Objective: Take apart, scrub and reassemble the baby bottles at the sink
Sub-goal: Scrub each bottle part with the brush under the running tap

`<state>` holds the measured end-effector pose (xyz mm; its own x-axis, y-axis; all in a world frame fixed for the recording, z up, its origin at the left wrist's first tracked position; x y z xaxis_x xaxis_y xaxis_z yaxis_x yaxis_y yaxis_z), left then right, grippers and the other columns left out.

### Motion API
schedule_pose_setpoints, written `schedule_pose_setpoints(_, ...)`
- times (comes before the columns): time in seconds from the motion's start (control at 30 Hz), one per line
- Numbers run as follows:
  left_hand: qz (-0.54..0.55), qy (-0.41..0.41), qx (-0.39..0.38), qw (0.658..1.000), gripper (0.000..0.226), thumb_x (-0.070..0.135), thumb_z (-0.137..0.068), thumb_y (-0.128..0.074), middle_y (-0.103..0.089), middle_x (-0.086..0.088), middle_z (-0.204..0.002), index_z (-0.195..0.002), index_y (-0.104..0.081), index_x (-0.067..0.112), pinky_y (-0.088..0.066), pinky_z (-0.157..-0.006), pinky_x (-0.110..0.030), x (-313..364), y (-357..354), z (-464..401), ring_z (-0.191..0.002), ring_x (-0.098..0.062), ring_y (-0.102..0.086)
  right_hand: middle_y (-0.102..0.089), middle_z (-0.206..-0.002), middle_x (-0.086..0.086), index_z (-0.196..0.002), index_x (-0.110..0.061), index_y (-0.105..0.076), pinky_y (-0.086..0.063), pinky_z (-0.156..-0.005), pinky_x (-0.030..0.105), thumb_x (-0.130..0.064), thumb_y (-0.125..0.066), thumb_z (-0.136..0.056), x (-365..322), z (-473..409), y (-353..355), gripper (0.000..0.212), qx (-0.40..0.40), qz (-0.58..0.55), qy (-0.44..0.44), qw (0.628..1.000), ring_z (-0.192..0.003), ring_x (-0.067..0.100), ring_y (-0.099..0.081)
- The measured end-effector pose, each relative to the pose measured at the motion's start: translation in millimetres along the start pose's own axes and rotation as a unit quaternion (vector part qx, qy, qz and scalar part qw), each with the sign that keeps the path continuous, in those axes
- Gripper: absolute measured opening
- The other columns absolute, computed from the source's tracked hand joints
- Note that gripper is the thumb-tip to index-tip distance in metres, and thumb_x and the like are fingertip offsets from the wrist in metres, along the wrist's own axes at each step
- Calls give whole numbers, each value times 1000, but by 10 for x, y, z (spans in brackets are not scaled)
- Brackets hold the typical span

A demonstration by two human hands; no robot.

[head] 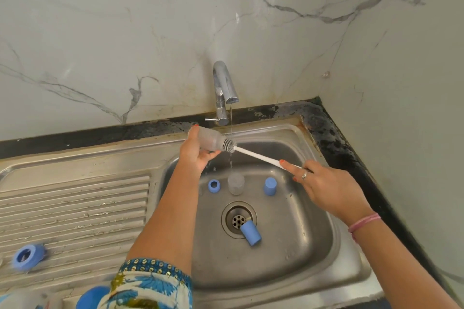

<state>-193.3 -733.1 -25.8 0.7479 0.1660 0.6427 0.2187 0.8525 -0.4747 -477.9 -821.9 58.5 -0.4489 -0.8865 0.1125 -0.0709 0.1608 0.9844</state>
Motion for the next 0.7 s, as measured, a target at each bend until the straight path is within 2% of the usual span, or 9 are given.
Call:
schedule_pose_setpoints(0.07, -13, 1, -27, 1000, 34, 33, -95, -58, -56, -18, -114, -118, -47, 10, -57, -70, -56, -29, -88, 34, -100, -35, -62, -57, -86, -12, -145, -49, -30, -38, -47, 20, -33, -49, -100, -39, -50, -62, 51, -59, -144, -43, 987, -58, 9, -52)
schedule_pose_setpoints(0.1, -15, 4, -43, 999, 31, 35, -96, -55, -56, -18, -113, -114, -49, 11, -58, -68, -55, -48, -145, 51, -99, -34, -62, -60, -81, -16, -142, -49, -38, -37, -48, 16, -36, -47, -100, -56, -59, -162, 45, -106, -311, -87, 940, -57, 6, -52)
schedule_pose_setpoints(0.2, -12, 0, -76, 997, 36, 40, -97, -46, -56, -14, -97, -112, -51, 8, -56, -60, -42, -24, -320, 114, -82, -27, -61, -53, -63, -7, -128, -41, -58, -29, -38, 20, -30, -52, -99, -204, 16, -353, 31, -203, -694, -217, 656, -45, 6, -35)
schedule_pose_setpoints(0.27, -10, -8, -54, 998, 41, 42, -96, -46, -57, -14, -97, -120, -52, 8, -57, -58, -39, 20, -359, 96, -80, -26, -61, -49, -63, -2, -125, -40, -59, -26, -36, 20, -31, -51, -99, -239, 57, -342, 29, -227, -718, -228, 617, -44, 8, -29)
schedule_pose_setpoints(0.37, -36, -32, -22, 999, 47, 44, -94, -53, -61, -15, -108, -126, -48, 11, -60, -73, -47, 95, -330, 60, -90, -27, -65, -48, -63, -6, -126, -47, -57, -28, -39, 21, -31, -53, -98, -187, 33, -240, 32, -217, -656, -184, 699, -46, 7, -33)
schedule_pose_setpoints(0.47, -25, -33, 12, 999, 53, 43, -88, -65, -60, -15, -115, -127, -44, 13, -58, -80, -51, 102, -191, 28, -99, -30, -65, -54, -63, -25, -133, -54, -44, -36, -49, 11, -29, -54, -98, -19, -18, -124, 44, -152, -452, -107, 873, -53, -2, -48)
schedule_pose_setpoints(0.53, 8, -31, 26, 999, 63, 42, -82, -74, -58, -14, -116, -130, -42, 14, -58, -77, -52, 65, -121, 45, -102, -31, -63, -55, -75, -20, -135, -61, -30, -42, -53, 16, -33, -53, -98, 45, -30, 7, 52, -91, -213, -86, 969, -63, 2, -53)
schedule_pose_setpoints(0.6, 32, -25, 38, 998, 71, 40, -79, -77, -57, -14, -119, -133, -41, 13, -57, -79, -54, 9, -77, 67, -106, -32, -62, -55, -76, -6, -136, -49, -43, -44, -44, 31, -16, -67, -89, 24, -8, 110, 63, 22, -47, -57, 997, -56, 16, -51)
schedule_pose_setpoints(0.7, 52, -29, 35, 998, 69, 36, -81, -76, -57, -15, -121, -135, -41, 12, -58, -76, -53, -18, -99, 86, -105, -32, -62, -60, -80, 1, -133, -34, -58, -48, -44, 32, -7, -73, -82, -81, 67, 108, 60, 94, -60, -40, 993, -55, 19, -55)
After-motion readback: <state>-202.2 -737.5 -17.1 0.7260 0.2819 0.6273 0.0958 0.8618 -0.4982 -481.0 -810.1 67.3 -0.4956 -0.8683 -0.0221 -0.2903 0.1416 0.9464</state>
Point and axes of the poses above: each hand's wrist, its own z-axis away from the middle knuckle, its own y-axis out of the back of the hand, x = y × z, the point moved 8 cm from there along -z, towards the middle knuckle
